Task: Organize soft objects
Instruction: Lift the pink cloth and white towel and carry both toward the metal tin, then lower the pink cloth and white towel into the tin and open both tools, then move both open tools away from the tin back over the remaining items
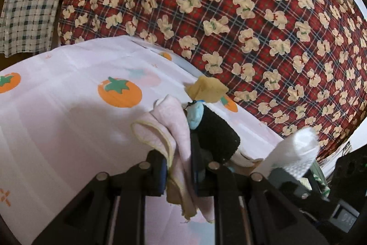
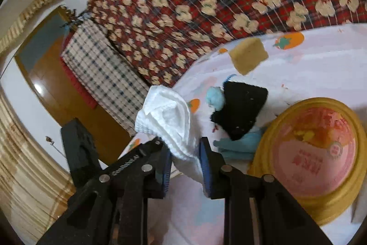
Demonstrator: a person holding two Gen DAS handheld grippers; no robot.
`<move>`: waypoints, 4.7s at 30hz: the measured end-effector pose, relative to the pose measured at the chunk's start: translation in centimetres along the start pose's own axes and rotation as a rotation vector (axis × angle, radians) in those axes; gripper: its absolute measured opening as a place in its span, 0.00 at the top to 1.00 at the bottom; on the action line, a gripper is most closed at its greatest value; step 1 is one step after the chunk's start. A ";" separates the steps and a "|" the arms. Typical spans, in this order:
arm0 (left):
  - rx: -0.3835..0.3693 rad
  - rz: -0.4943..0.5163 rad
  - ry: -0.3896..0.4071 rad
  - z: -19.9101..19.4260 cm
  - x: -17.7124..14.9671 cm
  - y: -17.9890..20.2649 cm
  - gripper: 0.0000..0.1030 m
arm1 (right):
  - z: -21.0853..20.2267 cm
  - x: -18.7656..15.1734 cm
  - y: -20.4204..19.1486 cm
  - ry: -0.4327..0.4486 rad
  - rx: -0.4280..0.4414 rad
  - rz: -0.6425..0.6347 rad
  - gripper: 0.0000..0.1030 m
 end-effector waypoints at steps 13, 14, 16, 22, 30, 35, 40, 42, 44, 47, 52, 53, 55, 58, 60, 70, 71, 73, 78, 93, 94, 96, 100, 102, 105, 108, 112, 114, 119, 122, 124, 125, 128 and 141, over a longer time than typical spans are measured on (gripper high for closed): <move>0.019 0.072 0.002 -1.8 -1.3 2.0 0.86 | -3.8 -2.3 -0.5 0.052 -0.036 -0.151 0.75; 0.020 0.078 0.002 -1.8 -1.3 2.1 0.86 | -3.9 -2.3 -0.4 0.053 -0.037 -0.149 0.75; 0.019 0.087 -0.001 -1.9 -1.4 2.5 0.86 | -4.3 -2.4 0.0 0.056 -0.038 -0.142 0.75; 0.024 0.124 -0.012 -2.3 -2.1 4.1 0.86 | -5.4 -2.7 0.4 0.070 -0.047 -0.142 0.75; 0.001 0.181 -0.013 -2.9 -2.6 7.0 0.86 | -8.0 -2.8 1.6 0.107 -0.060 -0.113 0.75; -0.021 0.221 -0.012 -3.3 -2.9 9.4 0.86 | -10.5 -2.4 2.3 0.150 -0.087 -0.110 0.75; -0.039 0.266 -0.009 -3.7 -3.1 11.7 0.86 | -13.2 -1.8 3.0 0.209 -0.128 -0.116 0.75; -0.046 0.279 -0.008 -3.8 -3.1 12.3 0.86 | -14.1 -1.6 3.5 0.232 -0.156 -0.120 0.75; -0.051 0.294 -0.004 -4.0 -3.2 13.1 0.86 | -14.9 -1.4 3.9 0.251 -0.178 -0.120 0.75; -0.062 0.311 -0.002 -4.2 -3.3 14.1 0.86 | -16.1 -1.2 4.7 0.269 -0.190 -0.103 0.75; -0.083 0.345 0.005 -4.6 -3.6 16.1 0.86 | -18.2 -0.9 5.8 0.313 -0.226 -0.093 0.75; -0.088 0.352 0.005 -4.6 -3.7 16.5 0.86 | -18.8 -0.8 6.0 0.326 -0.237 -0.092 0.75; -0.102 0.364 0.003 -4.7 -3.9 17.4 0.86 | -19.9 -0.6 6.4 0.347 -0.255 -0.095 0.75; -0.124 0.383 0.000 -4.6 -4.3 18.8 0.86 | -21.6 -0.1 7.0 0.384 -0.289 -0.099 0.75; -0.136 0.395 -0.003 -4.5 -4.5 19.7 0.86 | -22.9 0.2 7.7 0.408 -0.305 -0.091 0.75; -0.232 0.450 -0.006 -4.3 -5.7 25.1 0.86 | -27.5 0.9 10.7 0.477 -0.364 -0.037 0.75; -0.244 0.454 -0.009 -4.2 -5.9 25.6 0.86 | -28.1 1.0 11.1 0.484 -0.374 -0.033 0.75; -0.268 0.459 -0.016 -4.1 -6.2 26.7 0.86 | -29.0 1.0 11.6 0.495 -0.390 -0.027 0.75; -0.314 0.484 -0.028 -3.7 -7.0 29.5 0.86 | -31.8 1.5 13.2 0.538 -0.433 -0.010 0.75; -0.414 0.553 0.005 -2.7 -7.2 37.4 0.86 | -39.2 6.6 17.0 0.686 -0.578 -0.015 0.75; -0.420 0.558 0.003 -2.4 -7.3 38.1 0.86 | -39.7 7.2 17.4 0.697 -0.602 -0.022 0.75; -0.429 0.562 0.003 -2.0 -7.5 39.0 0.86 | -40.5 8.3 18.2 0.713 -0.640 -0.025 0.75; -0.458 0.566 0.009 -0.9 -7.5 41.7 0.86 | -41.0 10.6 20.2 0.705 -0.713 -0.026 0.75; -0.460 0.573 0.012 -0.2 -7.5 42.8 0.86 | -40.9 11.8 21.7 0.695 -0.748 -0.023 0.75; -0.454 0.583 0.001 1.5 -7.9 44.6 0.86 | -40.5 13.2 23.8 0.683 -0.785 -0.004 0.75; -0.450 0.586 -0.034 3.3 -8.7 45.8 0.86 | -39.3 14.4 26.2 0.651 -0.823 0.010 0.75; -0.431 0.590 -0.086 5.9 -10.0 46.7 0.86 | -37.6 14.6 28.6 0.590 -0.824 0.029 0.75; -0.421 0.590 -0.108 6.9 -10.5 46.9 0.86 | -37.1 14.6 29.3 0.573 -0.835 0.023 0.75; -0.390 0.614 -0.149 8.4 -11.8 47.1 0.86 | -35.8 14.8 30.4 0.526 -0.867 -0.006 0.69; -0.375 0.634 -0.160 8.7 -12.2 46.8 0.82 | -35.7 14.6 30.4 0.525 -0.881 0.008 0.50; -0.363 0.661 -0.162 8.6 -12.5 46.9 0.56 | -36.7 14.6 29.4 0.591 -0.905 -0.018 0.27; -0.356 0.671 -0.163 8.5 -12.6 46.9 0.25 | -37.3 14.6 29.0 0.624 -0.912 -0.027 0.13; -0.310 0.691 -0.102 7.4 -12.1 46.7 0.00 | -39.0 14.3 27.5 0.732 -0.899 -0.049 0.10; -0.266 0.743 0.034 5.3 -11.1 46.0 0.00 | -40.9 13.8 28.6 0.796 -0.829 0.081 0.10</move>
Point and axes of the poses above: each gripper's, at about its wrist camera, not at the fingertips, and z roughly the way its jaws point, y to its right, x to its top, the point moved 9 cm from there along z, roughly the way its jaws point, and after that the axes turned 9 degrees about z, right-handed, at the moved point
